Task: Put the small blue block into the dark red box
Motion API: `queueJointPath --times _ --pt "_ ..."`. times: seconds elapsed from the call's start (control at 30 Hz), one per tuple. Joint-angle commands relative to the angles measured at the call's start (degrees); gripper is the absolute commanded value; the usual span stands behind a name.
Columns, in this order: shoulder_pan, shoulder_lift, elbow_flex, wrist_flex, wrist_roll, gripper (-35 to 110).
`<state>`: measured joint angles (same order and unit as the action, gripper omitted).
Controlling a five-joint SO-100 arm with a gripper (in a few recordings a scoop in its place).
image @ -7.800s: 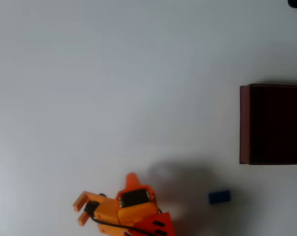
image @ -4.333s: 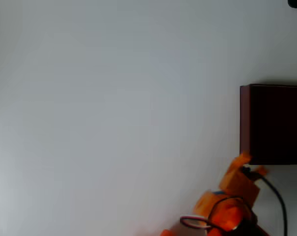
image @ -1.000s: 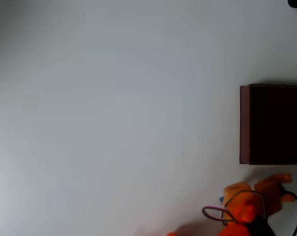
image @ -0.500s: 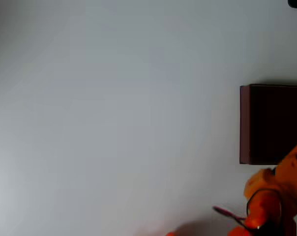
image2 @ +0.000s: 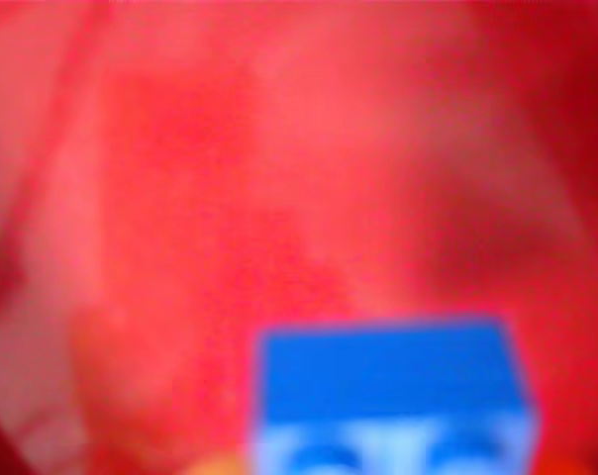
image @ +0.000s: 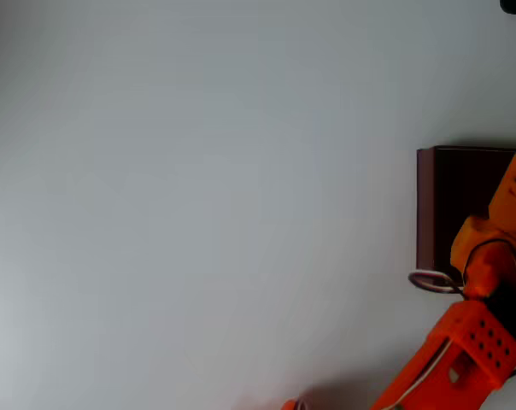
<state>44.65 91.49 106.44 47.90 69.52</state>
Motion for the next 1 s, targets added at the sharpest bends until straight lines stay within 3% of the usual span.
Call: queueJointPath --times 0.0,0.17,0.33,0.47,0.7,0.97 --pt "-0.44 0.09 -2.81 -0.44 -1.32 21" --pt "-1.05 5.10 0.09 -0.26 -6.86 22" --pt "-3.08 19.07 5.45 3.52 -21.27 22" --pt "-7.82 33.84 9.14 12.13 -34.80 18" --pt "-24.43 61.61 22.85 21.88 -51.77 9" --pt "-51.59 92.55 43.59 26.54 -56.07 0"
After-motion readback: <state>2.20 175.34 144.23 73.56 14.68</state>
